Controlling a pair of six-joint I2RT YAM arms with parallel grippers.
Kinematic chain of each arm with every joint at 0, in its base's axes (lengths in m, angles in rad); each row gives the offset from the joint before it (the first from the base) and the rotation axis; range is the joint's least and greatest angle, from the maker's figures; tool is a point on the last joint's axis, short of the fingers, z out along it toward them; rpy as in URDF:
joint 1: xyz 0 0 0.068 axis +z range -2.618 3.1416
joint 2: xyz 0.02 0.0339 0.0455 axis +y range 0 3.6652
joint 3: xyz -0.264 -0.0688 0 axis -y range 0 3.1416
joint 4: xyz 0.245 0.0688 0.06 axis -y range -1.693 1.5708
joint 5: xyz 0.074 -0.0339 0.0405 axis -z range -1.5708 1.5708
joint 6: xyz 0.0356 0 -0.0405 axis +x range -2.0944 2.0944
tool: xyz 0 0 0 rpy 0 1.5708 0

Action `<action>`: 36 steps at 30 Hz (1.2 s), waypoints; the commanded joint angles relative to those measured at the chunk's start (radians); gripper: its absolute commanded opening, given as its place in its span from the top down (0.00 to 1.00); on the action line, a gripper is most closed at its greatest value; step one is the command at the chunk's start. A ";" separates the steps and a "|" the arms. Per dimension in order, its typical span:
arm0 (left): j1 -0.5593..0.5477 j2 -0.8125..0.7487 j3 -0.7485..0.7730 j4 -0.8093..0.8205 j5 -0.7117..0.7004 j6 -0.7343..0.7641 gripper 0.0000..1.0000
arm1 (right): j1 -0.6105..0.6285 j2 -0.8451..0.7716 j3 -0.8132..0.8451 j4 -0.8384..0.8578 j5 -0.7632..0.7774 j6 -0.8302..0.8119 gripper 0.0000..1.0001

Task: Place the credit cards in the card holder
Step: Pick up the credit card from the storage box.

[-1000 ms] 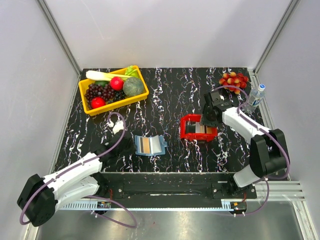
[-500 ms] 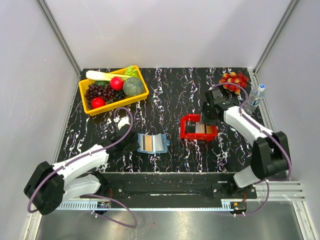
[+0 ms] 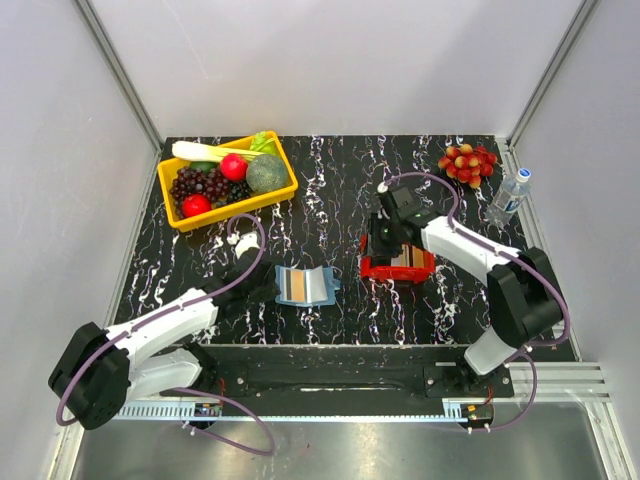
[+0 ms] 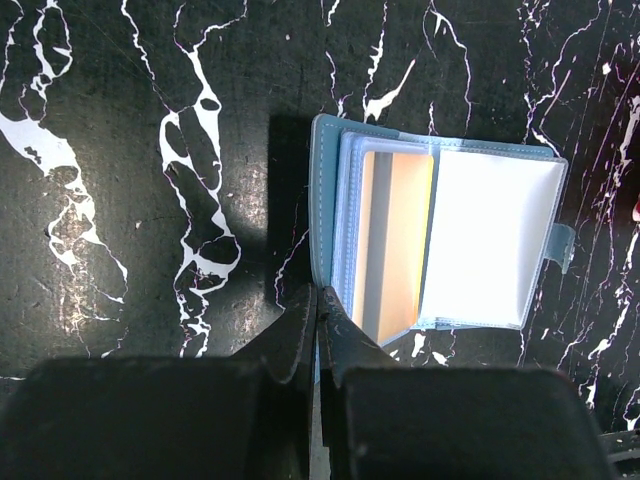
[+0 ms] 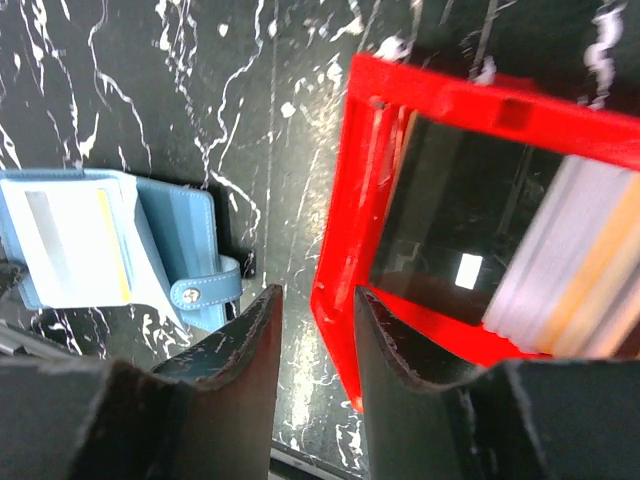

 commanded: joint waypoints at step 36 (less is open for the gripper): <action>0.010 -0.073 -0.053 0.072 0.028 0.000 1.00 | -0.150 -0.087 -0.056 -0.139 0.269 -0.137 0.44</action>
